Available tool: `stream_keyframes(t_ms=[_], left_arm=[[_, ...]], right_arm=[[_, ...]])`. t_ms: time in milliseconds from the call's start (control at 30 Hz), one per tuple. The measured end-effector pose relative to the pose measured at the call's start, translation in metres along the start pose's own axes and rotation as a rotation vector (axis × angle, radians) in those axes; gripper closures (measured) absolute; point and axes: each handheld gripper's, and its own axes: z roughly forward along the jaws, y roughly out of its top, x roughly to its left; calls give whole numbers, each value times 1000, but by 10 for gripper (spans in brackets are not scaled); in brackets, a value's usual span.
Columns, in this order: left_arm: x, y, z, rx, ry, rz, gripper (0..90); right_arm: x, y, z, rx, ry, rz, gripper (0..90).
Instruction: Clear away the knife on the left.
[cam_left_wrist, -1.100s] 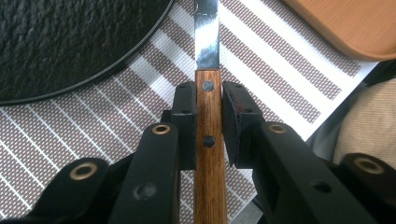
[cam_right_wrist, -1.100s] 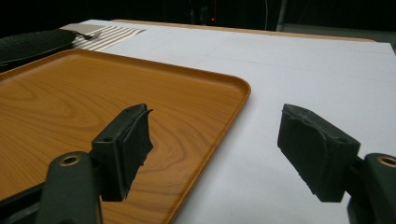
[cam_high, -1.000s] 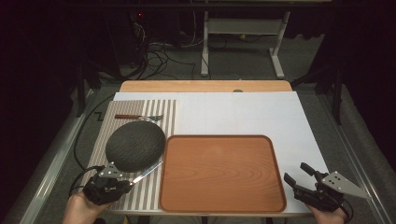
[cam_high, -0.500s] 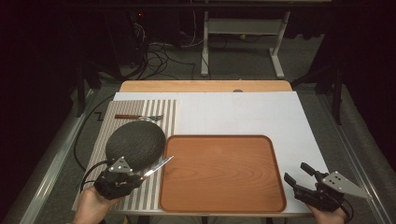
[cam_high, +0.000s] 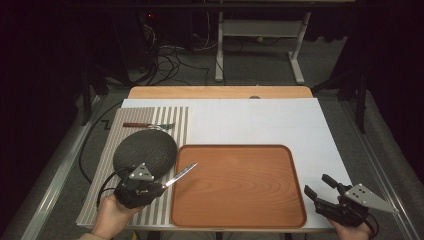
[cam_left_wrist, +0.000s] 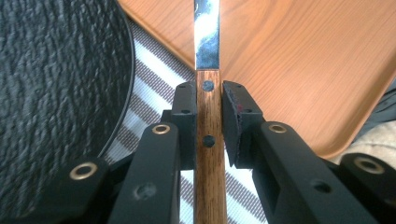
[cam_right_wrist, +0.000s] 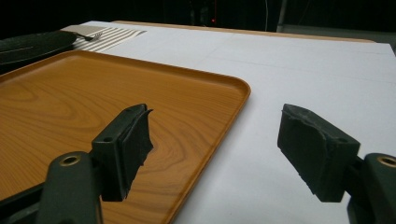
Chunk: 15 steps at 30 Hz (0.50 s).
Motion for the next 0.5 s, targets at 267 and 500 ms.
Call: stream_keyframes(t_ms=[267,500], left_arm=[[-6,16,6,-15,-7,15,726],[-8,22,13,-32,-29,5,726]], right_arm=[[0,0,0,-3,2,-1,259],[0,0,0,-3,3,-1,260]])
